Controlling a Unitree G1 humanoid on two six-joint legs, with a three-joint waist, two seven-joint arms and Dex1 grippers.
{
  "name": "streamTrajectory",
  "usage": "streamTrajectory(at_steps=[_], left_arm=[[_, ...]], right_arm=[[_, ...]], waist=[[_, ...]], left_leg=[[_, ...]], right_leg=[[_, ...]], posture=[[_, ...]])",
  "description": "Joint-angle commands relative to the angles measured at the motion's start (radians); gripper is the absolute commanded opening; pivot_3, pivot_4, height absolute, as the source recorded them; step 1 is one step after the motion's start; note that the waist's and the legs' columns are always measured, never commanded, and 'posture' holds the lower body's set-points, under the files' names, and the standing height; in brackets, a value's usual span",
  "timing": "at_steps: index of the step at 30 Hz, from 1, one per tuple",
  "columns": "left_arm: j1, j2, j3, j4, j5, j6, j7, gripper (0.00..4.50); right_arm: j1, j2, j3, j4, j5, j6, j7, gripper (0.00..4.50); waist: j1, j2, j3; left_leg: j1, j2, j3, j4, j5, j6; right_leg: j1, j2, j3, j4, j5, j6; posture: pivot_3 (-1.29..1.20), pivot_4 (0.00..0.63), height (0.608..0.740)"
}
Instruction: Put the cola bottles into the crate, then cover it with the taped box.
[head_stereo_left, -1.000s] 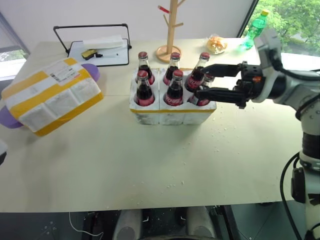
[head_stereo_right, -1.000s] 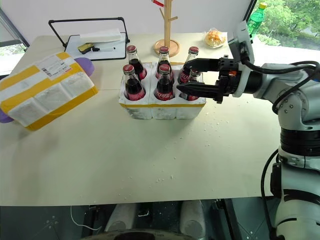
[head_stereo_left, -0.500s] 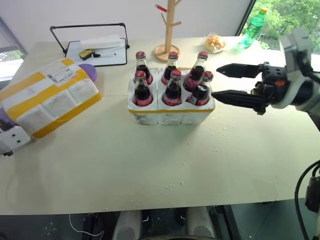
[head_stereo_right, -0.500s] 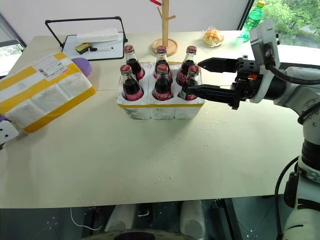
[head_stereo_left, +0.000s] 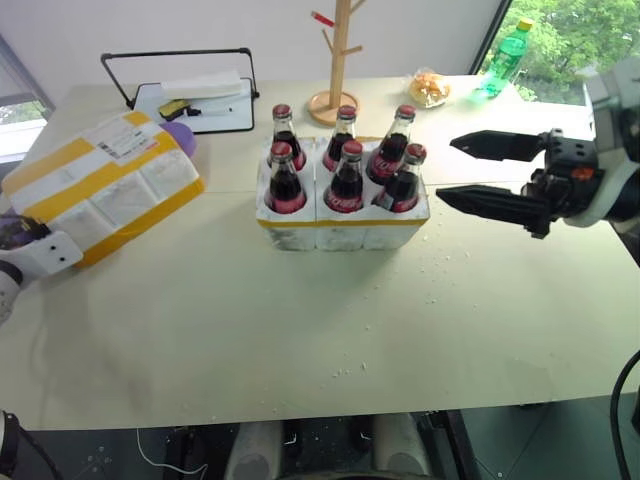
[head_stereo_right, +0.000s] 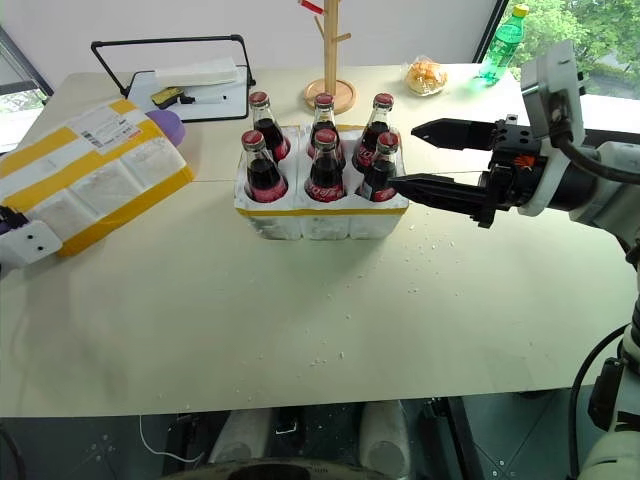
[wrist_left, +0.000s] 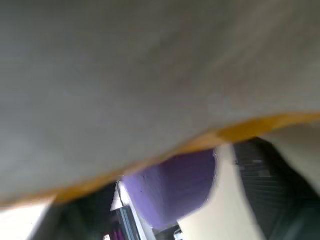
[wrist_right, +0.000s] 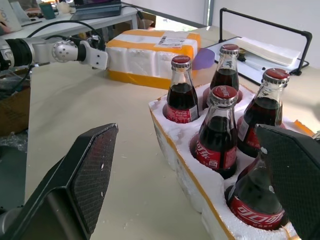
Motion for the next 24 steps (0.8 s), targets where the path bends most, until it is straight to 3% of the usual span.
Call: streamTrajectory(at_steps=[1,4,16,24], left_arm=[[0.002,0.001,-0.026,0.017,-0.011,-0.017,-0.011,1.2],[-0.002,0.005,-0.021,0.01,-0.021,-0.009,-0.008,0.44],[0.031,0.099,0.123,-0.227,-0.161,0.047,-0.048,0.44],[-0.082,0.134,0.189,-0.521,-0.218,0.146,-0.138,0.44]], right_arm=[[-0.003,-0.021,-0.042,-0.023,0.018,-0.014,-0.009,4.5],[-0.002,-0.022,-0.036,-0.019,0.017,-0.02,-0.01,4.5],[0.011,-0.037,0.003,0.031,-0.055,-0.074,0.014,4.5],[0.027,-0.052,0.005,0.088,-0.09,-0.09,0.045,4.5]], waist=[[0.0,0.0,0.0],[0.0,0.001,-0.001],[-0.001,-0.002,-0.002],[-0.001,-0.004,-0.002]], left_leg=[[0.0,0.0,0.0,0.0,0.0,0.0],[0.0,0.0,0.0,0.0,0.0,0.0],[0.0,0.0,0.0,0.0,0.0,0.0],[0.0,0.0,0.0,0.0,0.0,0.0]], right_leg=[[0.0,0.0,0.0,0.0,0.0,0.0],[0.0,0.0,0.0,0.0,0.0,0.0],[0.0,0.0,0.0,0.0,0.0,0.0],[0.0,0.001,0.0,0.0,0.0,0.0]], posture=[[0.0,0.15,0.74],[0.0,0.15,0.74],[0.0,0.15,0.74],[0.0,0.15,0.74]])
